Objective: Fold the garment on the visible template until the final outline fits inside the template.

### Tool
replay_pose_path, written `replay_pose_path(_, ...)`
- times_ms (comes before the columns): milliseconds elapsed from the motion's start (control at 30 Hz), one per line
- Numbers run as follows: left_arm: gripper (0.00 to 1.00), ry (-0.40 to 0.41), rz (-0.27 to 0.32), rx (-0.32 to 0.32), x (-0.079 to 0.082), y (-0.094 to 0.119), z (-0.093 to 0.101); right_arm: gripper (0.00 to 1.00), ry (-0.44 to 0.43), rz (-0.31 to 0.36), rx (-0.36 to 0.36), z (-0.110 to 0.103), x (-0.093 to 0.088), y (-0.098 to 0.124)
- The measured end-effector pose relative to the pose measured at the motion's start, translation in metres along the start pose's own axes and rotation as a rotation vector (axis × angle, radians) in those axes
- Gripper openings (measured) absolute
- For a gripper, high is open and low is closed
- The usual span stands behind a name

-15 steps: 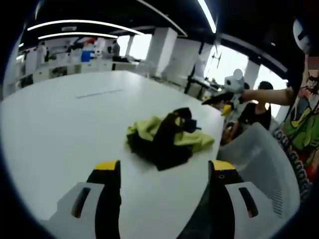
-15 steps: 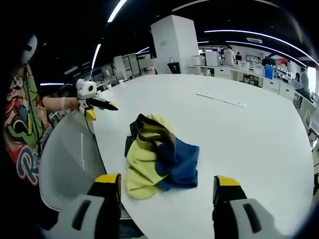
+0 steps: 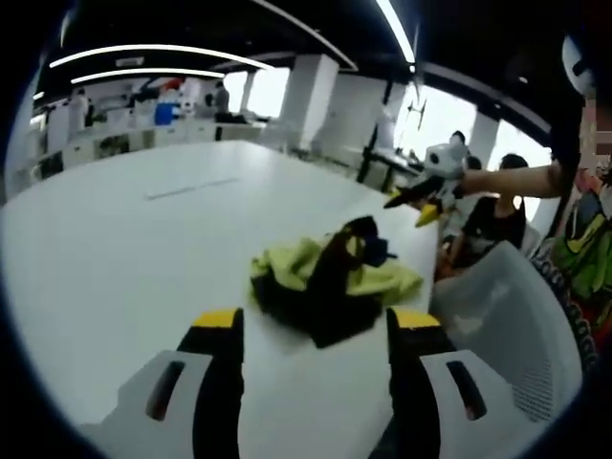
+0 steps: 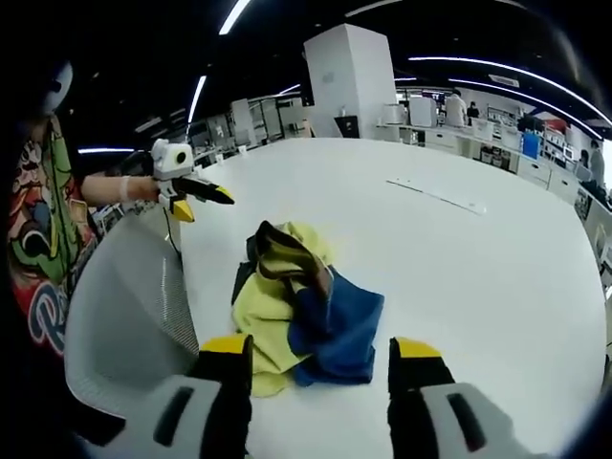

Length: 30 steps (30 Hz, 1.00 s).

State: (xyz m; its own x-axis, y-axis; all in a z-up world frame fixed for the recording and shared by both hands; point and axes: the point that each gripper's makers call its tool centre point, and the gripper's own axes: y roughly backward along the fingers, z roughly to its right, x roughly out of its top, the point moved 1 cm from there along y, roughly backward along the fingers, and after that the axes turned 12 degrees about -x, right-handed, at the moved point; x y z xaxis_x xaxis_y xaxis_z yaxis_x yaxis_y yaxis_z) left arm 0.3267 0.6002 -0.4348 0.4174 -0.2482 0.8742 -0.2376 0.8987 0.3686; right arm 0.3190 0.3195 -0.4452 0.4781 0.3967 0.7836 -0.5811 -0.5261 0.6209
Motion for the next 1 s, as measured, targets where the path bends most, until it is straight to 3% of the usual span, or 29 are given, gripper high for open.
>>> replay_pose_path(300,0.47,-0.003,-0.009,-0.013,-0.002,-0.016,-0.008,0.43,0.044,-0.015,0.025,0.003,-0.001,-0.018)
replay_pose_path(467,0.42,-0.004,-0.006,-0.022,0.0,-0.026,-0.007,0.33,0.062,-0.024,0.042,0.003,-0.002,-0.026)
replay_pose_path(1000,0.28,-0.028,-0.065,-0.074,-0.003,-0.058,-0.012,0.17,0.124,-0.064,0.091,-0.002,-0.012,-0.05)
